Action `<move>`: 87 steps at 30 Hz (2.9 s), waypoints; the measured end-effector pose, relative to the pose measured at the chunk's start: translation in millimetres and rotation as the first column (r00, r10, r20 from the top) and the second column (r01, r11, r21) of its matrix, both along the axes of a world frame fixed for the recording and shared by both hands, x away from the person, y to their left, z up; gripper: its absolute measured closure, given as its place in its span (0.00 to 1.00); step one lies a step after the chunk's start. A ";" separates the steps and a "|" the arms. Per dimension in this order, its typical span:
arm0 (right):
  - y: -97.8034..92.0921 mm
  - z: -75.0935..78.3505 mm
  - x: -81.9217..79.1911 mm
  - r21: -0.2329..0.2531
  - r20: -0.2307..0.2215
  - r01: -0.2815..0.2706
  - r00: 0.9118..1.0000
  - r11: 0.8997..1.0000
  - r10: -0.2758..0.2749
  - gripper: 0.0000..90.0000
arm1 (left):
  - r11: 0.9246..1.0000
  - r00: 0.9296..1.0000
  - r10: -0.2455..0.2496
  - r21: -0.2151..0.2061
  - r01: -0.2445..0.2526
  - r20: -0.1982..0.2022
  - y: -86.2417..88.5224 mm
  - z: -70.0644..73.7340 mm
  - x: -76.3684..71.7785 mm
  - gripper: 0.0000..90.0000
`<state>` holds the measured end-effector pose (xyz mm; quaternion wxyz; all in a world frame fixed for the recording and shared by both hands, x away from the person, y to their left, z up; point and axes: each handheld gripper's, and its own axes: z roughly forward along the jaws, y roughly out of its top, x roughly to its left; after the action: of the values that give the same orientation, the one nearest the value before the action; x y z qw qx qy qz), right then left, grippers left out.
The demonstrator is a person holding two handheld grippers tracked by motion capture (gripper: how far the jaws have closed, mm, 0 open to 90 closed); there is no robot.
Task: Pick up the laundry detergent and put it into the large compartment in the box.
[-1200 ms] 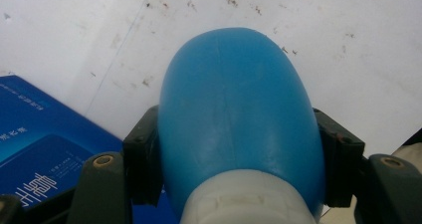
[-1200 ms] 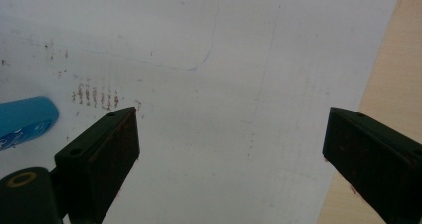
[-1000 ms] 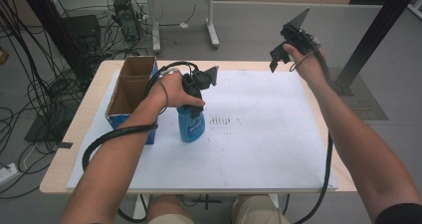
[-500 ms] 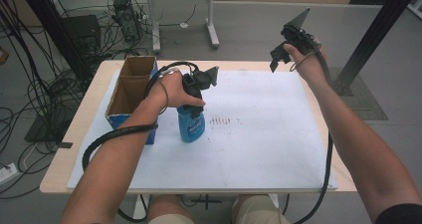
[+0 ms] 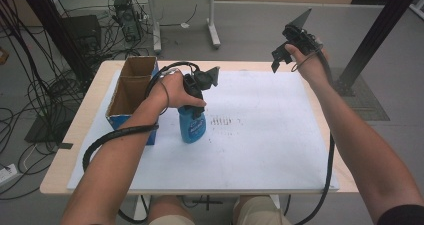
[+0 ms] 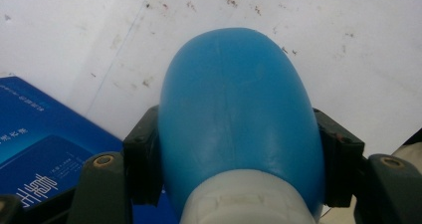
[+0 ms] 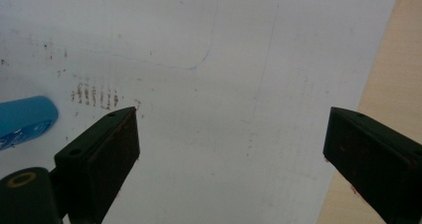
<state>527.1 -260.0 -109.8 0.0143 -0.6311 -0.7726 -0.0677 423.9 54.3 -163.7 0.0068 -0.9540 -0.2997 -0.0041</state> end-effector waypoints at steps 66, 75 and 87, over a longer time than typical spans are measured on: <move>0.1 -2.0 -2.0 0.006 0.000 0.001 1.000 1.000 -0.001 0.08 | 0.997 0.997 0.077 -0.021 -0.077 0.014 10.4 51.1 3.3 0.40; 3.8 -1.4 -4.9 0.006 -0.002 -0.009 1.000 1.000 0.009 0.08 | 0.988 0.987 0.154 -0.023 -0.153 0.035 12.1 111.0 5.7 0.40; 1.4 2.5 -9.3 0.012 0.001 -0.016 1.000 1.000 0.016 0.08 | 0.942 0.938 0.334 -0.051 -0.331 0.089 23.3 203.0 13.5 0.40</move>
<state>517.8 -258.6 -107.4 0.0183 -0.6248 -0.7772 -0.0724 437.4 77.7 39.3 -0.0238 -0.8884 -0.4564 -0.0438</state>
